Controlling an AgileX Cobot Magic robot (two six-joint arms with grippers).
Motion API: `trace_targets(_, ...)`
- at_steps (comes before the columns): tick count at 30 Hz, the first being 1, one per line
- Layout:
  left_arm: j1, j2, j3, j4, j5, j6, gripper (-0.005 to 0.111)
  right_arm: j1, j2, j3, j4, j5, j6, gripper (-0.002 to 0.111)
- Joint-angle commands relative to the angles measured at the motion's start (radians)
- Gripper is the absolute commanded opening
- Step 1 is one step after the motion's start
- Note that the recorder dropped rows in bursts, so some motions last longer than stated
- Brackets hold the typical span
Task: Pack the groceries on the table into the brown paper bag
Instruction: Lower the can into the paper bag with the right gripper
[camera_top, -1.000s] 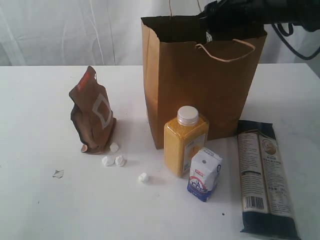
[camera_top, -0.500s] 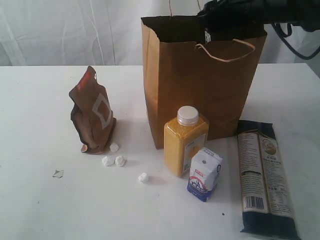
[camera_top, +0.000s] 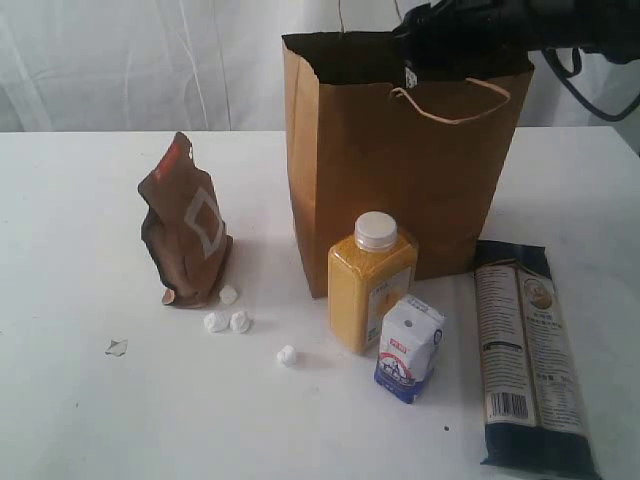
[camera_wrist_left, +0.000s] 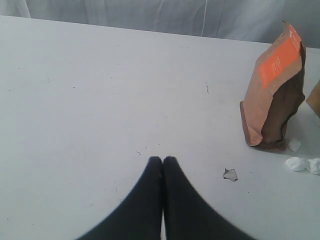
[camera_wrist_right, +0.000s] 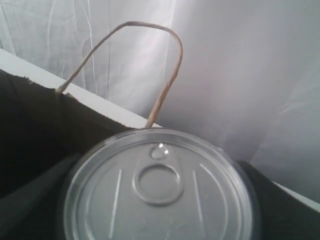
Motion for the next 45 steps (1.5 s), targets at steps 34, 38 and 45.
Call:
trace_targets(34, 0.002, -0.008, 0.004, -0.004, -0.001, -0.01, 0.0, -0.005, -0.024, -0.013, -0.011, 0.165, 0.064, 0.102)
trace_targets(38, 0.002, -0.008, 0.004, -0.004, -0.001, -0.01, 0.0, -0.005, -0.062, -0.013, -0.08, 0.162, 0.064, 0.102)
trace_targets(45, 0.002, -0.008, 0.004, -0.004, -0.001, -0.01, 0.0, -0.005, -0.173, -0.013, -0.339, 0.179, 0.27, 0.101)
